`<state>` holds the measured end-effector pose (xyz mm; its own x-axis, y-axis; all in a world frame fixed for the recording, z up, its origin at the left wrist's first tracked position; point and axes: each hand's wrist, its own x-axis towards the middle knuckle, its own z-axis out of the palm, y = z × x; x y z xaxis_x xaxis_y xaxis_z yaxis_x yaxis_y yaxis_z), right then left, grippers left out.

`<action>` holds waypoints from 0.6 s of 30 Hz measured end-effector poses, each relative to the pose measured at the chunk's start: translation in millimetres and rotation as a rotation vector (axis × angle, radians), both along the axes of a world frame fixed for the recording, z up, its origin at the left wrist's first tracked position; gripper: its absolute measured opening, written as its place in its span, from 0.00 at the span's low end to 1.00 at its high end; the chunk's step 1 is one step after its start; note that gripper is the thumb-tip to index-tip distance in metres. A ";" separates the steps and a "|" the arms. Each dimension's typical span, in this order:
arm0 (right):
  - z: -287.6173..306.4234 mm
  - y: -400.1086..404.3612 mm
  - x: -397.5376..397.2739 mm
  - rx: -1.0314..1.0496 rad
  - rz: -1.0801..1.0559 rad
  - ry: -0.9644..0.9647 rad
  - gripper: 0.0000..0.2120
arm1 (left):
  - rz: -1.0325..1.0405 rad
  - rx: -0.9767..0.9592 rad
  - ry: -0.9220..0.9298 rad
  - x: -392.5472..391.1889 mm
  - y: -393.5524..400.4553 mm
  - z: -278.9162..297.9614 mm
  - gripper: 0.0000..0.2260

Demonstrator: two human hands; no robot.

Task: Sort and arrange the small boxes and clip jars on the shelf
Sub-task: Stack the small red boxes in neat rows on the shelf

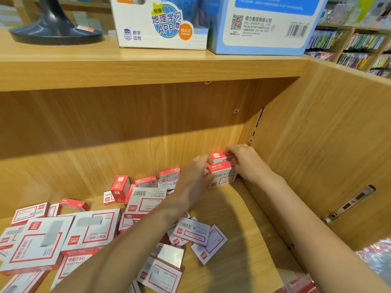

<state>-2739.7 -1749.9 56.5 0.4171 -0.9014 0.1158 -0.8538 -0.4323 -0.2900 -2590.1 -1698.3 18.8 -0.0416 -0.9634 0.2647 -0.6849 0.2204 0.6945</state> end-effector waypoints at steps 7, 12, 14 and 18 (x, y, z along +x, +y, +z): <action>15.3 -18.8 6.1 0.110 0.042 0.107 0.19 | -0.051 0.062 -0.205 40.5 26.3 6.1 0.07; 15.8 -15.2 10.9 0.096 0.022 0.173 0.16 | -0.067 0.101 -0.207 50.5 31.0 10.4 0.11; 10.3 -10.9 14.5 0.016 -0.018 0.200 0.17 | -0.062 0.103 -0.211 51.0 31.8 10.2 0.11; 5.5 -0.8 22.2 -0.061 -0.010 0.194 0.12 | -0.073 0.121 -0.197 52.5 32.9 11.5 0.12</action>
